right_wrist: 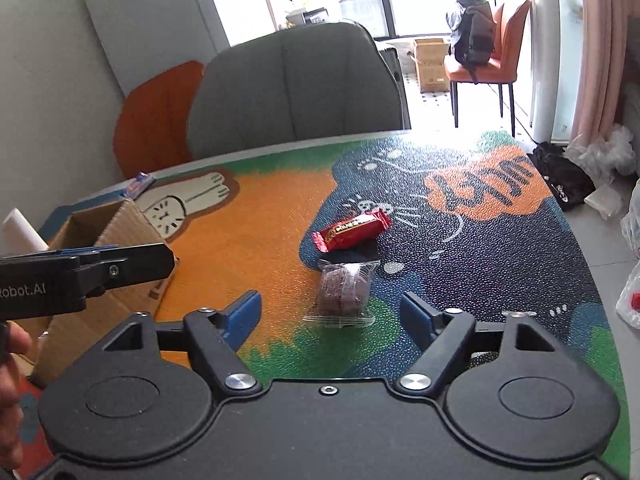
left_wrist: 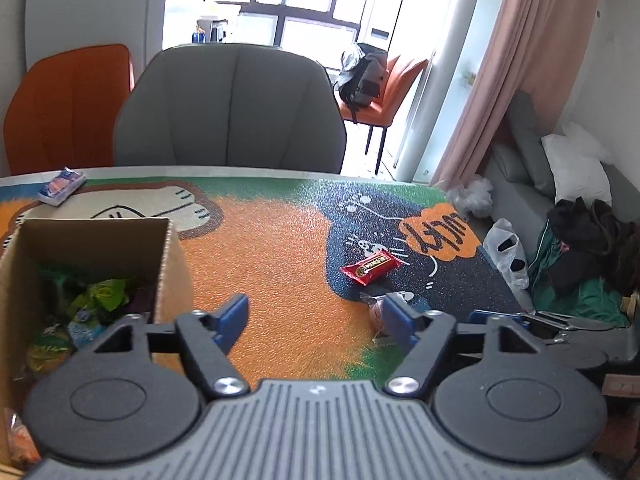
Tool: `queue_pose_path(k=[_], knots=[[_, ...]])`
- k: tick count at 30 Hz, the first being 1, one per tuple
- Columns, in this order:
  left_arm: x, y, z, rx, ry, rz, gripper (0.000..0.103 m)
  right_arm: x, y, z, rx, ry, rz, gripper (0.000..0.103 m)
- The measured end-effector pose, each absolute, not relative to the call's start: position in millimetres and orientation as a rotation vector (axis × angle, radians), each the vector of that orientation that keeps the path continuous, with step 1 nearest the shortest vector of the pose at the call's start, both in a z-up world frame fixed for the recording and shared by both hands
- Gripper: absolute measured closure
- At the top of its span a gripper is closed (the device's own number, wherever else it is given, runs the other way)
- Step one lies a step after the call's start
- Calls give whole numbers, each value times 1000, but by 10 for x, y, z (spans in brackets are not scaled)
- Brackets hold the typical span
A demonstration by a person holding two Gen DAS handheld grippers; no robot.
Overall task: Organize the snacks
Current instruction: 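Grasp the round pastry pack with the right gripper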
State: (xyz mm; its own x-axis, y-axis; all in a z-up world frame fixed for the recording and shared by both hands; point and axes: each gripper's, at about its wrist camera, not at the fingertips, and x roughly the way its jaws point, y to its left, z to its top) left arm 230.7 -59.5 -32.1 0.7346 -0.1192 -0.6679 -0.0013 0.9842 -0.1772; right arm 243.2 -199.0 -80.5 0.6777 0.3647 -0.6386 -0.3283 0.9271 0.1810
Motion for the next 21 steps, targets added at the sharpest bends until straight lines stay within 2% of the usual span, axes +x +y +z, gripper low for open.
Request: queue_pose_path(k=[9, 15, 17, 21], knots=[[2656, -620, -524, -180, 815, -62, 48, 2707, -1822, -994, 7, 781, 366, 34], [2841, -666, -610, -173, 847, -66, 48, 2859, -1764, -1127, -19, 834, 364, 50], [2899, -689, -638, -168, 858, -69, 48, 2888, -1778, -1146, -21, 842, 365, 59], [3023, -750, -682, -156, 880, -76, 49, 2916, -1853, -1119, -31, 836, 360, 66]])
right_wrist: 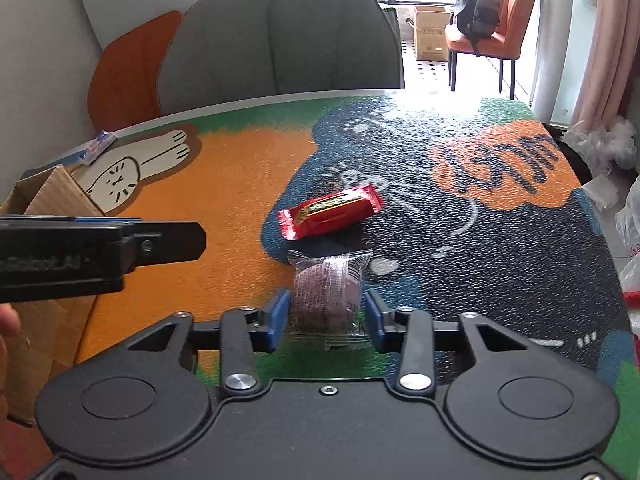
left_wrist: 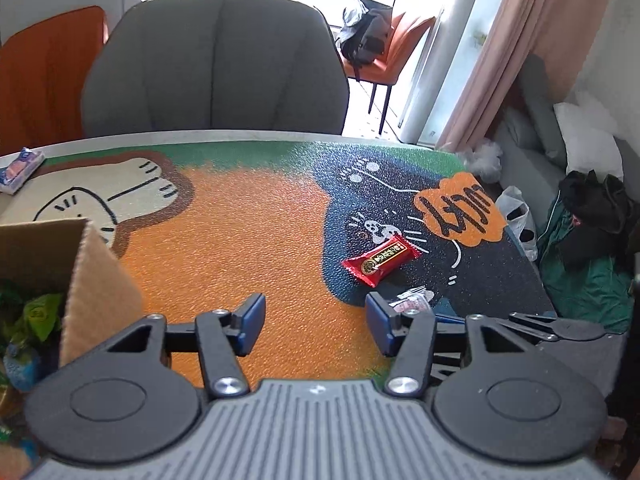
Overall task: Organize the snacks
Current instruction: 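Grasp the round pastry pack with the right gripper, then lower the left gripper onto the red bar while the right holds the pastry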
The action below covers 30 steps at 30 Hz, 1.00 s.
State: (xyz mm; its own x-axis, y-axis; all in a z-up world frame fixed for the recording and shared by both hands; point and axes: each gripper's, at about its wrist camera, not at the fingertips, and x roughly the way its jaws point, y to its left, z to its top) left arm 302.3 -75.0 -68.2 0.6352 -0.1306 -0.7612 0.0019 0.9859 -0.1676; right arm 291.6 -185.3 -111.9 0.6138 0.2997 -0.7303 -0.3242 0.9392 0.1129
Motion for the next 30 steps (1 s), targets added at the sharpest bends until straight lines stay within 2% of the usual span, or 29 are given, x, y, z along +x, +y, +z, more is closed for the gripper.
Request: queue_pose_path(k=[19, 21, 23, 30], knots=[[3588, -1264, -1012, -61, 945, -125, 49, 3073, -2503, -1087, 13, 810, 223, 68], [3629, -1293, -1040, -54, 947, -118, 49, 3084, -2537, -1091, 13, 806, 208, 67], [3654, -1326, -1047, -41, 934, -120, 48, 3090, -2561, -1094, 10, 799, 194, 61], [3764, -1440, -1089, -27, 912, -144, 48, 3124, -2586, -1147, 11, 807, 184, 58]])
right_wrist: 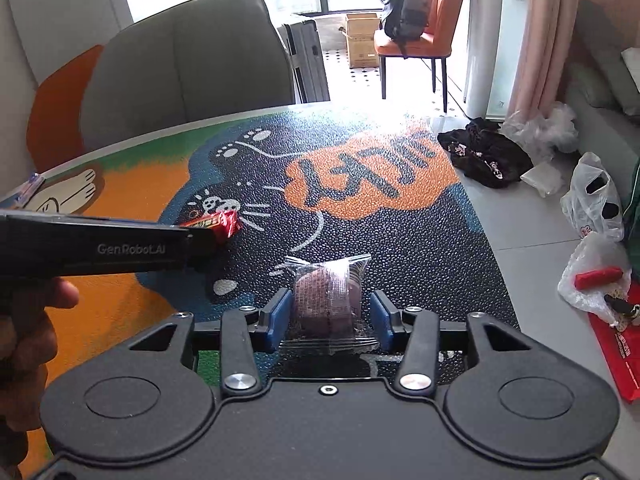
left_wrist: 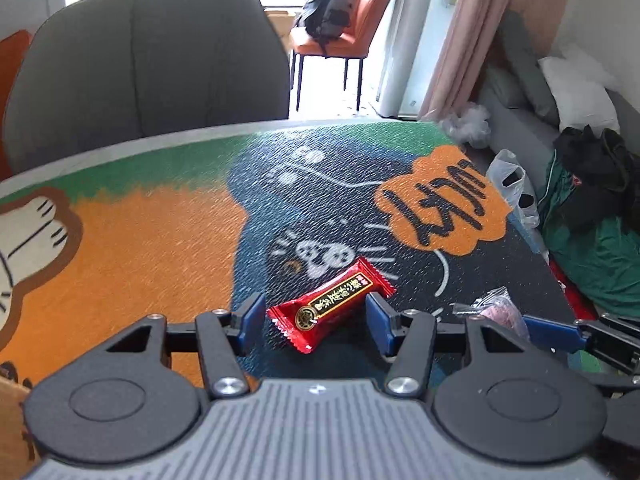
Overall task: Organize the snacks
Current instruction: 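Lower the left gripper onto the red bar while the right holds the pastry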
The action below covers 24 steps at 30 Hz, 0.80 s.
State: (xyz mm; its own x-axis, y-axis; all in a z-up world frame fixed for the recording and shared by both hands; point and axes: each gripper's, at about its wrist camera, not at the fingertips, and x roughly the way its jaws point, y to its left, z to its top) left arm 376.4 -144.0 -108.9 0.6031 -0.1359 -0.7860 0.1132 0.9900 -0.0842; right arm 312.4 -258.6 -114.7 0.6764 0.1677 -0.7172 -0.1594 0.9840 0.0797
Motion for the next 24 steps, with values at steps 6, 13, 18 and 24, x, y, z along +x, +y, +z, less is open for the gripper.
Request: queue_pose_path(k=[6, 13, 18, 24], knots=[[3803, -1485, -1120, -5, 908, -157, 49, 3131, -2595, -1152, 12, 807, 177, 56], [3713, -1485, -1069, -31, 930, -206, 49, 3123, -2618, -1153, 17, 806, 174, 56], [3664, -1464, -1002, -32, 919, -204, 48, 3130, -2637, -1156, 27, 801, 171, 56], [3758, -1519, -1011, 4, 895, -198, 46, 3132, -2637, -1164, 25, 801, 168, 56]])
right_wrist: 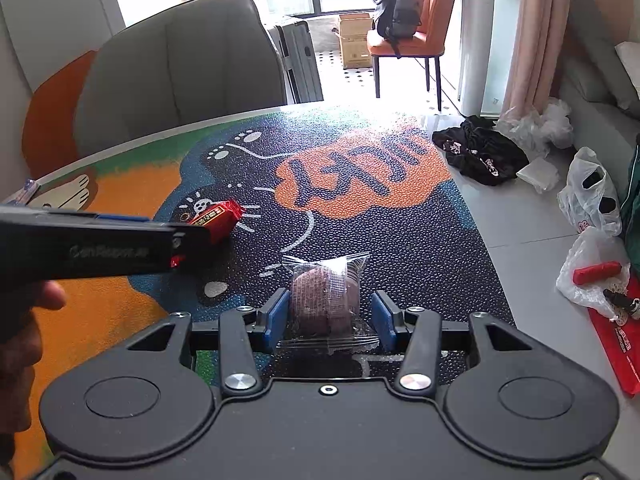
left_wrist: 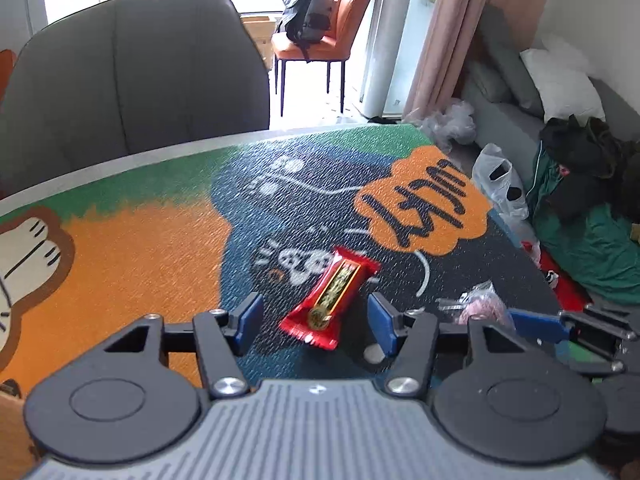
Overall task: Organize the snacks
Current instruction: 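Lower the left gripper onto the red bar while the right holds the pastry, then carry the red bar with the left gripper over the box and release it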
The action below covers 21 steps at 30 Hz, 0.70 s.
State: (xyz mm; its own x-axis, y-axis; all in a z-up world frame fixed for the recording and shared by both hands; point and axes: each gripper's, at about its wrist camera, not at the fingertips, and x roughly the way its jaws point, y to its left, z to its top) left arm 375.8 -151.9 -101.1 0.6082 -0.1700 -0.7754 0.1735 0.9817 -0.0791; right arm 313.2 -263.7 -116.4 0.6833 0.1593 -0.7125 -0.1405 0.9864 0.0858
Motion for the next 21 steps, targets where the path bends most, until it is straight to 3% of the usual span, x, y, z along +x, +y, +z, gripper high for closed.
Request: queue_pose_path(k=[6, 7, 8, 10, 21], knots=[[3825, -1564, -1157, 14, 897, -205, 50, 3102, -2634, -1169, 18, 801, 163, 54], [3813, -1563, -1161, 20, 897, -202, 55, 3097, -2632, -1173, 13, 799, 163, 56], [3800, -1558, -1159, 26, 896, -196, 68, 3090, -2623, -1173, 4, 796, 158, 62], [3770, -1521, -1144, 9, 906, -196, 78, 3090, -2597, -1158, -2, 792, 165, 68], [3441, -1301, -1028, -56, 909, -162, 82, 2901, -2435, -1039, 9, 747, 239, 71]])
